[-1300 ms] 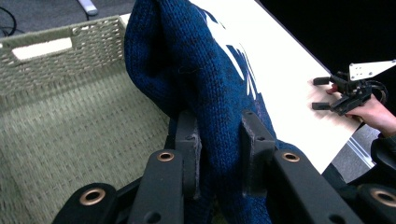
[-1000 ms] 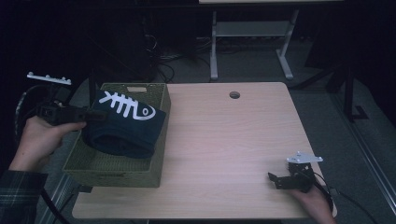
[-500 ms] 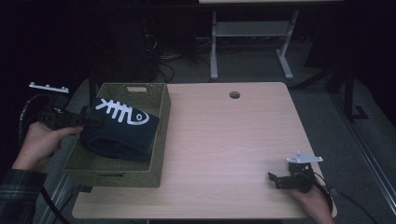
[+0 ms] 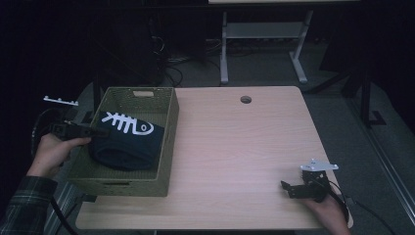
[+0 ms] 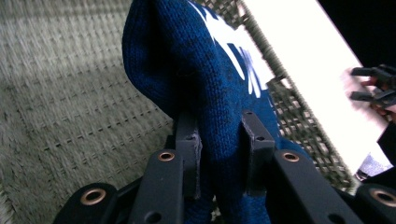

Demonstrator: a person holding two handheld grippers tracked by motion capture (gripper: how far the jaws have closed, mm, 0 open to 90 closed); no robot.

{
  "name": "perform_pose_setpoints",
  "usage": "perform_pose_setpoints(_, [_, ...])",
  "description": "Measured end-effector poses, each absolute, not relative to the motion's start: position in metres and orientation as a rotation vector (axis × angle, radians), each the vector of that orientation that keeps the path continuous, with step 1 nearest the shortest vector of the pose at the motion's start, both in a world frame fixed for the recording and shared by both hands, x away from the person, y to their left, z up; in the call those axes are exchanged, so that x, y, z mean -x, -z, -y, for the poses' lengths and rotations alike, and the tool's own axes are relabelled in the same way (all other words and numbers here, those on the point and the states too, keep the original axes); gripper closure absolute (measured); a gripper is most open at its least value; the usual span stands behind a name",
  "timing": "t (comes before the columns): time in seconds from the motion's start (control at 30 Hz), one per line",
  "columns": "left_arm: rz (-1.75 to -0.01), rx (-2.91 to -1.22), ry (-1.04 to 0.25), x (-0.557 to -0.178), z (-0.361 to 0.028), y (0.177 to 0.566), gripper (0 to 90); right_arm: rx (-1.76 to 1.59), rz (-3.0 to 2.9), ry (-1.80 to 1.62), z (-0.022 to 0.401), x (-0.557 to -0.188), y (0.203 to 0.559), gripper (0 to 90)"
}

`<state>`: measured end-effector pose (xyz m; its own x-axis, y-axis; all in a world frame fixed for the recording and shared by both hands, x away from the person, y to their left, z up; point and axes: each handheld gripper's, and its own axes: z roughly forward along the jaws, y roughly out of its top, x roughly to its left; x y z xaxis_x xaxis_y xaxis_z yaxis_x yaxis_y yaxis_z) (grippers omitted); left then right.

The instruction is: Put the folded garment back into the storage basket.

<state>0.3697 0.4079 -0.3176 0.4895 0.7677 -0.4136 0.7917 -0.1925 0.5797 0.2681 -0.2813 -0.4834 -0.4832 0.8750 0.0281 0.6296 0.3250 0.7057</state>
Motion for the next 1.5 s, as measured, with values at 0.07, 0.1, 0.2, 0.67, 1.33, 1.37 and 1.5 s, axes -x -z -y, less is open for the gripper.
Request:
perform_pose_setpoints(0.07, [-1.304, -1.987, 0.033, -0.374, -0.405, 0.324, 72.9, -1.339, -2.237, -0.947, 0.281, -0.268, 0.483, 2.9])
perform_pose_setpoints(0.1, [-1.304, -1.990, 0.036, -0.376, -0.405, 0.327, 72.9, -1.340, -2.237, -0.948, 0.281, -0.268, 0.483, 2.9])
perform_pose_setpoints(0.2, [-1.324, -2.016, 0.022, -0.382, -0.402, 0.333, 72.9, -1.339, -2.237, -0.947, 0.281, -0.268, 0.483, 2.9])
perform_pose_setpoints(0.67, [-1.394, -2.148, -0.153, -0.400, -0.389, 0.348, 67.0, -1.340, -2.237, -0.947, 0.281, -0.268, 0.483, 2.9])
perform_pose_setpoints(1.33, [-1.462, -2.139, -0.358, -0.394, -0.389, 0.330, 30.7, -1.339, -2.238, -0.947, 0.281, -0.268, 0.483, 2.9])
perform_pose_setpoints(1.37, [-1.455, -2.137, -0.357, -0.393, -0.387, 0.328, 28.9, -1.339, -2.238, -0.947, 0.281, -0.268, 0.483, 2.9])
perform_pose_setpoints(1.5, [-1.421, -2.153, -0.355, -0.388, -0.375, 0.325, 23.7, -1.339, -2.238, -0.947, 0.281, -0.268, 0.483, 2.9])
